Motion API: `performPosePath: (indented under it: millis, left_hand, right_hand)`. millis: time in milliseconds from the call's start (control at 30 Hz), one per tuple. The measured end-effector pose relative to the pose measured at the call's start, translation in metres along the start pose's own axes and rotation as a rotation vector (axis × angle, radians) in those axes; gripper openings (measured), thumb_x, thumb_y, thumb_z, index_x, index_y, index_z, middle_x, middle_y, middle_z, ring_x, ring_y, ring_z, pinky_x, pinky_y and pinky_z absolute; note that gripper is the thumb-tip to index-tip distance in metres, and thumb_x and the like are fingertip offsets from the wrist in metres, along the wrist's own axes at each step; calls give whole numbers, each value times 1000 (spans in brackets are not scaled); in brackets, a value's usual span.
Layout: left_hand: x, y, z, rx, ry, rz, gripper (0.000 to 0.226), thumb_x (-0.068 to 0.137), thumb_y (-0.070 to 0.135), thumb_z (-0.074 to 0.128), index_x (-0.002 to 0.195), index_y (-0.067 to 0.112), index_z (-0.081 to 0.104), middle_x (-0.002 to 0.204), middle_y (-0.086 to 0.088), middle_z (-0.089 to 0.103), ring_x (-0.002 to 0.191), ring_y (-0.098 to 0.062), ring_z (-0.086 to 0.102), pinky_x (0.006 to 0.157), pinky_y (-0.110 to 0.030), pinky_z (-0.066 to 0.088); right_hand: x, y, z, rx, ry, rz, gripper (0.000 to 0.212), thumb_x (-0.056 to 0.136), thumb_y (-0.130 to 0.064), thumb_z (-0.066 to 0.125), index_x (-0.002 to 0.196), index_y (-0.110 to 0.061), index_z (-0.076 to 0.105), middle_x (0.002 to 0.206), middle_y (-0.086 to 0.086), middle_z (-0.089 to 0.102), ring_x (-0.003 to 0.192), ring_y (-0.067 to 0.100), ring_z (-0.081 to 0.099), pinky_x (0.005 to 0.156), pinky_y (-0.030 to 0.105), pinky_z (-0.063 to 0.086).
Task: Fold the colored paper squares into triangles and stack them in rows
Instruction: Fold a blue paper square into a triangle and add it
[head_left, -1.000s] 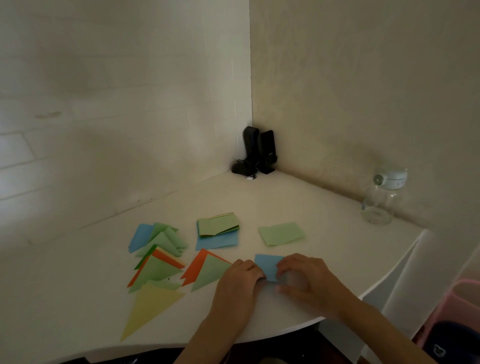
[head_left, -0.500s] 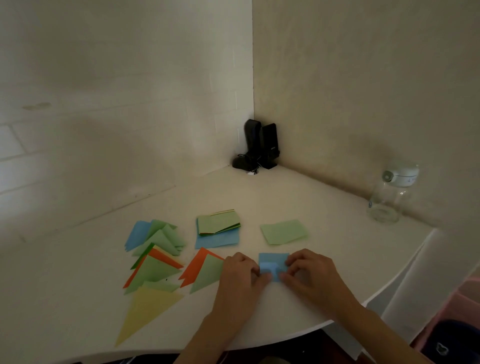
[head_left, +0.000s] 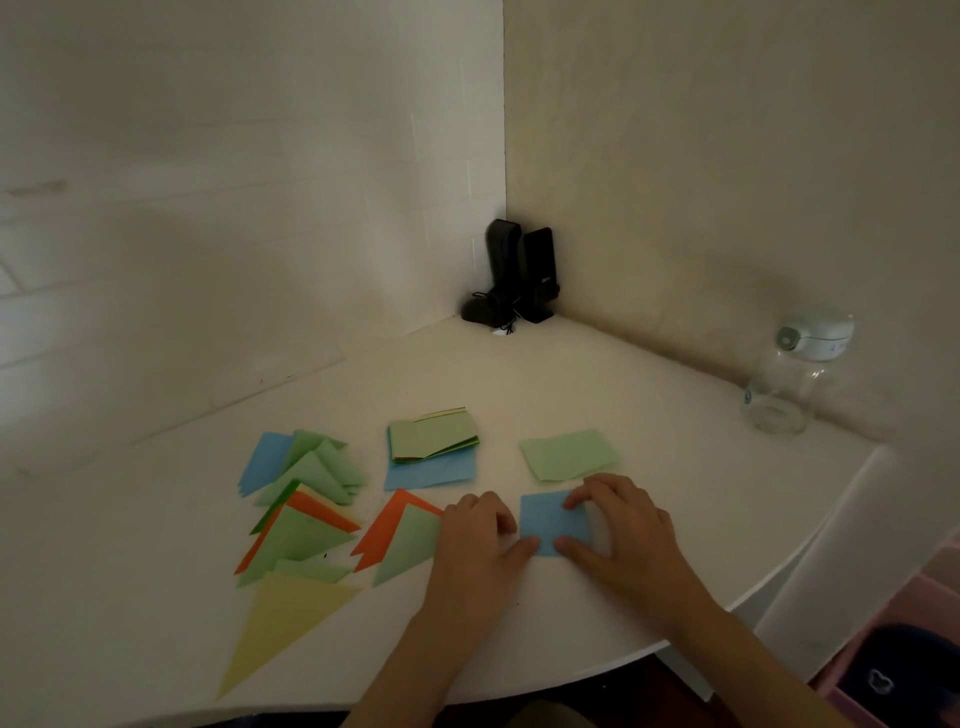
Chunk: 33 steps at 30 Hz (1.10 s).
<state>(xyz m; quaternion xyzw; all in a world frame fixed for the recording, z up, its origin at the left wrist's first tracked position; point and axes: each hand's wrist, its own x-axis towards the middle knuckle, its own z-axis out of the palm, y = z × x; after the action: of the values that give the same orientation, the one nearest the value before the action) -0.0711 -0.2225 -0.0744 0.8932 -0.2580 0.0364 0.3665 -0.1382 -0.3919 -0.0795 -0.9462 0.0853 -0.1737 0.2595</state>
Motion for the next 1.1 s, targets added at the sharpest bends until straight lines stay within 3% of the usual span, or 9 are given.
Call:
performPosePath:
  millis: [233, 367, 467, 567, 700, 800, 933, 1033, 1100]
  left_hand:
    - [1, 0, -7, -37, -43, 42, 14, 75, 20, 69, 75, 29, 58, 75, 9, 49, 75, -10, 48, 67, -19, 36]
    - [3, 8, -6, 75, -64, 140, 24, 83, 3, 55, 84, 23, 67, 82, 1, 50, 80, -16, 46, 70, -23, 35]
    - [0, 13, -4, 158, -69, 173, 30, 88, 1, 46, 96, 20, 68, 92, -2, 53, 87, -17, 43, 73, -22, 33]
    - [-8, 17, -4, 228, -20, 237, 24, 89, 18, 46, 101, 18, 67, 99, -1, 58, 92, -21, 48, 78, -32, 41]
    - [-21, 22, -2, 396, -29, 279, 53, 76, 66, 40, 100, 23, 62, 101, 8, 61, 93, -17, 52, 79, -34, 40]
    - [-25, 20, 3, 380, 50, 292, 51, 71, 72, 43, 88, 27, 61, 89, 12, 63, 84, -13, 54, 72, -32, 40]
    - [-25, 19, 3, 337, 82, 308, 17, 79, 40, 54, 89, 29, 61, 87, 14, 64, 84, -13, 56, 71, -29, 40]
    - [-24, 14, -1, 315, 104, 334, 23, 77, 30, 45, 87, 28, 65, 82, 15, 66, 79, -10, 57, 66, -29, 45]
    - [-22, 8, -5, 303, 115, 336, 20, 79, 30, 45, 82, 28, 65, 81, 15, 66, 80, -10, 55, 66, -30, 45]
  right_hand:
    - [7, 3, -10, 67, -185, 59, 50, 59, -62, 46, 108, -52, 38, 123, -25, 41, 121, 9, 38, 99, 30, 28]
    - [5, -1, -11, 11, -165, 42, 68, 55, -68, 40, 115, -39, 55, 121, -16, 49, 114, 8, 40, 98, 30, 31]
    - [1, -6, -15, 89, -99, 58, 66, 62, -59, 34, 106, -24, 69, 109, 1, 61, 104, 23, 56, 91, 37, 43]
    - [-6, -10, -20, 84, -99, 60, 69, 60, -51, 25, 105, -23, 70, 106, 2, 61, 100, 21, 58, 89, 36, 45]
    - [-16, -16, -27, 141, -124, 76, 43, 66, -22, 51, 105, -24, 69, 99, -7, 60, 94, 10, 60, 81, 6, 36]
    - [-18, -22, -28, 238, -100, 38, 35, 70, -4, 65, 99, -24, 71, 91, -9, 65, 83, 0, 61, 75, -1, 36]
    - [-9, -19, -30, 163, -64, -99, 29, 68, -27, 68, 97, -31, 69, 81, -16, 59, 72, -8, 56, 71, 5, 40]
    - [1, -8, -30, -45, -184, -87, 30, 74, -45, 66, 104, -42, 66, 85, -24, 38, 76, -5, 42, 74, 24, 38]
    - [2, -3, -27, -110, -211, -78, 38, 70, -65, 53, 100, -48, 67, 83, -24, 33, 79, -2, 38, 71, 25, 32]
